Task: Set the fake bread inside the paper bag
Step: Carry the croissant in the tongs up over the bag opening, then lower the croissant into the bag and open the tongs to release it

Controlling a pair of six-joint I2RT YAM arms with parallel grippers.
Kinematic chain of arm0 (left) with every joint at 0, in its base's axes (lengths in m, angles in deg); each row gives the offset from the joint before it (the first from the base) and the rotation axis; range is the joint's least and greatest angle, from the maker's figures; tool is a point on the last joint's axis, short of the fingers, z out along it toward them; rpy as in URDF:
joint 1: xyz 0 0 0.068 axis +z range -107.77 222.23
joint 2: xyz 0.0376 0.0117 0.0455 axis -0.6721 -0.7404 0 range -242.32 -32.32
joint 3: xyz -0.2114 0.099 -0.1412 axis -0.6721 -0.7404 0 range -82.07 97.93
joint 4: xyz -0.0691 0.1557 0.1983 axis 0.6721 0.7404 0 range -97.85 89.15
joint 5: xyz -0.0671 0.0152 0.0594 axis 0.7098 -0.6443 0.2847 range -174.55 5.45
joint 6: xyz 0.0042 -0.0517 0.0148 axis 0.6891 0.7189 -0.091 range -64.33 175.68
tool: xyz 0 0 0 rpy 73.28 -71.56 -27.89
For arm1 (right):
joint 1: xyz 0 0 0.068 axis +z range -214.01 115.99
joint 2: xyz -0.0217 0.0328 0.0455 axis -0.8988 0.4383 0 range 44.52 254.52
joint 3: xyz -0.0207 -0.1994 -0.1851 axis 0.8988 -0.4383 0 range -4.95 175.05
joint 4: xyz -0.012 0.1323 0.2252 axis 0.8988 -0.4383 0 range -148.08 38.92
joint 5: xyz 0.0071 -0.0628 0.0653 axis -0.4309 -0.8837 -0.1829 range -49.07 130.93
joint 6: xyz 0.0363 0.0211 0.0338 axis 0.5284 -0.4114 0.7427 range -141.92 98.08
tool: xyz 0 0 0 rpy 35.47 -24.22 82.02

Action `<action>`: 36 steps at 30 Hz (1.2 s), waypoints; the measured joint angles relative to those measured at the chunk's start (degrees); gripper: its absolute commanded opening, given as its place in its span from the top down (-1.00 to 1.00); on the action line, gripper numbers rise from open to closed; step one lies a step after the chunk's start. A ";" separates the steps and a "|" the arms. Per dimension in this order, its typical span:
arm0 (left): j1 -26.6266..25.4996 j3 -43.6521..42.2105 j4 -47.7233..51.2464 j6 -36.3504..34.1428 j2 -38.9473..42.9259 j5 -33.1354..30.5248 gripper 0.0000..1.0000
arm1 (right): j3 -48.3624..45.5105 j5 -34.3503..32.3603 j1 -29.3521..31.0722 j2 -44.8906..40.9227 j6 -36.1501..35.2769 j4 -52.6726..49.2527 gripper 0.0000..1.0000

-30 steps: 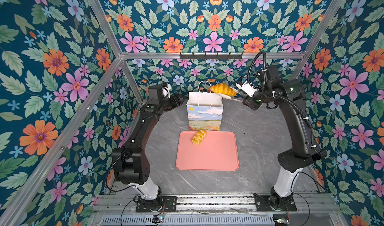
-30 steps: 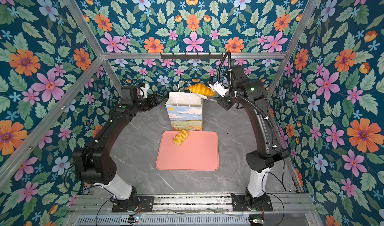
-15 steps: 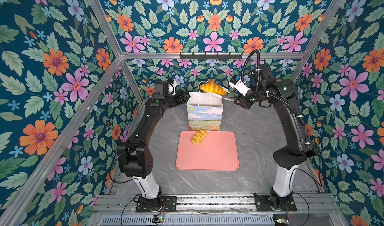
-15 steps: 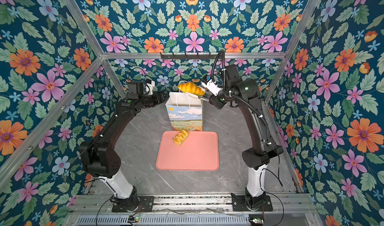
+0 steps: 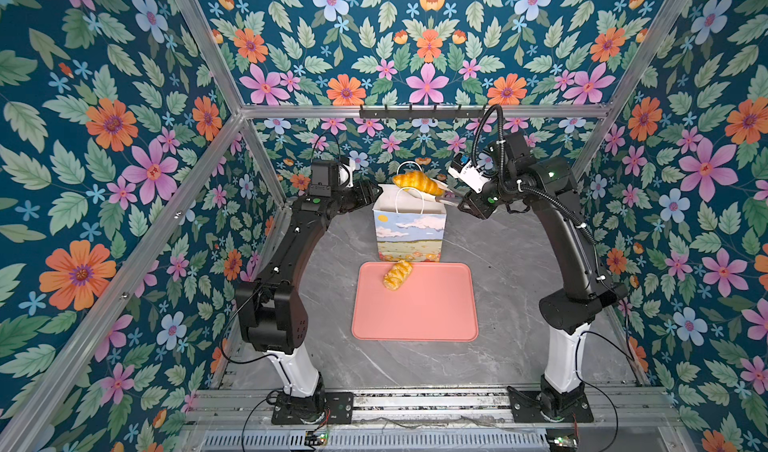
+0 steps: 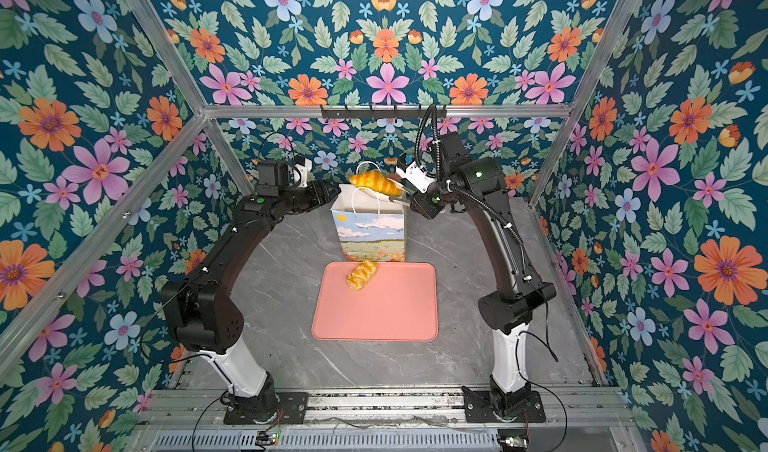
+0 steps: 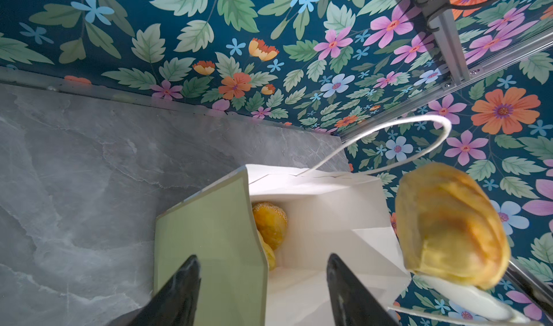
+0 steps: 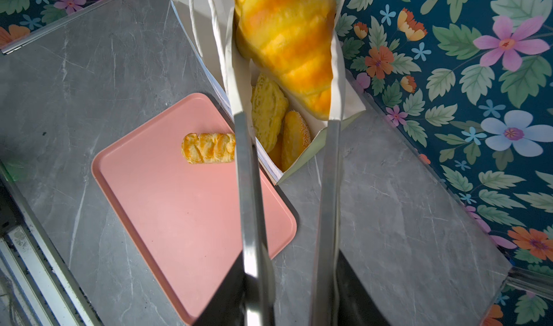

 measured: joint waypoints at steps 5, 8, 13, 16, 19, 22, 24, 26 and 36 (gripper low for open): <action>-0.33 0.31 0.02 0.00 -0.68 0.11 -0.36 | -0.17 0.48 0.79 0.79 0.63 0.00 0.19; -0.42 0.61 0.02 0.02 -0.85 0.13 -0.36 | -0.28 0.94 1.16 1.57 0.81 0.00 0.19; -0.63 0.63 0.02 0.02 -1.14 0.15 -0.36 | -0.33 1.29 1.51 2.67 1.03 -0.04 0.19; -0.74 0.63 0.02 0.02 -1.14 0.15 -0.36 | -0.33 1.42 1.57 3.06 1.07 -0.09 0.19; -0.74 0.66 0.02 0.02 -1.36 0.15 -0.36 | -0.50 1.49 1.57 3.39 1.25 -0.11 0.19; -0.76 0.63 0.02 0.02 -1.57 0.15 -0.36 | -1.16 1.62 1.57 3.52 1.31 -0.13 0.19; -0.76 0.63 0.02 0.02 -1.68 0.15 -0.36 | -1.49 1.62 1.55 3.65 1.64 -0.15 0.19; -0.79 0.63 0.02 0.02 -1.77 0.15 -0.36 | -1.66 1.62 1.57 3.85 1.66 -0.20 0.19; -0.81 0.59 0.04 0.04 -1.79 0.13 -0.36 | -2.60 1.46 1.55 4.85 2.10 -0.57 0.18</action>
